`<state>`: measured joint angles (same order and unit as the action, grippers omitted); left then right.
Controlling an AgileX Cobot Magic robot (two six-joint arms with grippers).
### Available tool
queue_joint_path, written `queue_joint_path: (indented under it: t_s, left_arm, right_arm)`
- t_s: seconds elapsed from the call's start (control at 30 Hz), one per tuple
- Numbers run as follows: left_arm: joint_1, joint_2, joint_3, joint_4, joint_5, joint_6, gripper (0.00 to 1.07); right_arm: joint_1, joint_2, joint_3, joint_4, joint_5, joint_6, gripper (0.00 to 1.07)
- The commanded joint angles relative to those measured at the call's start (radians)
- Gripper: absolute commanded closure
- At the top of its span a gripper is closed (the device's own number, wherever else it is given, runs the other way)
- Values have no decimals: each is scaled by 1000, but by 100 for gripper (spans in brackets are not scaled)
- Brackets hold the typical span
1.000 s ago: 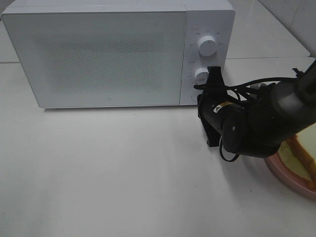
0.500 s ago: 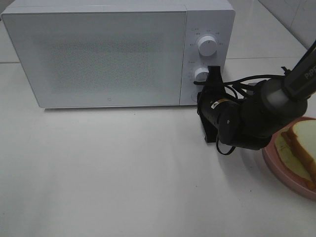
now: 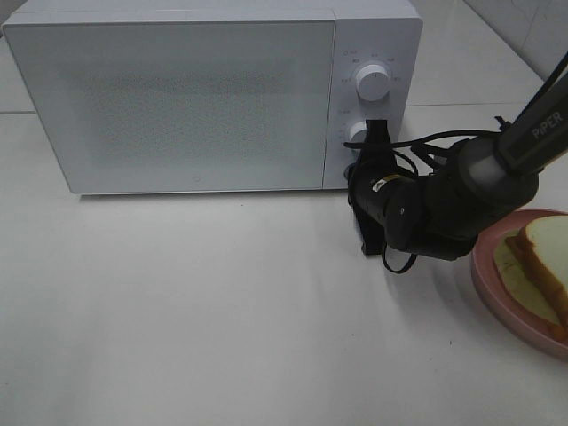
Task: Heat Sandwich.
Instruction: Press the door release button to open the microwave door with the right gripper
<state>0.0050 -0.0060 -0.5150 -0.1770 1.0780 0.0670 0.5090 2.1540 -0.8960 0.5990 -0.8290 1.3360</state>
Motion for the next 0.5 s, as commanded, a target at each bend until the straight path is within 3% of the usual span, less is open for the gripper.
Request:
queue_joint_path:
  t_s: [0.03,0.5]
  left_arm:
    - [-5,-15,1,-6,-5,-5,9]
    - [-5,-15,1,-6,-5,-5,9]
  right_arm:
    - [-28,-1,-41,-11,-71,-19,105]
    - [-29,-1,-88,40,-264,-63,104]
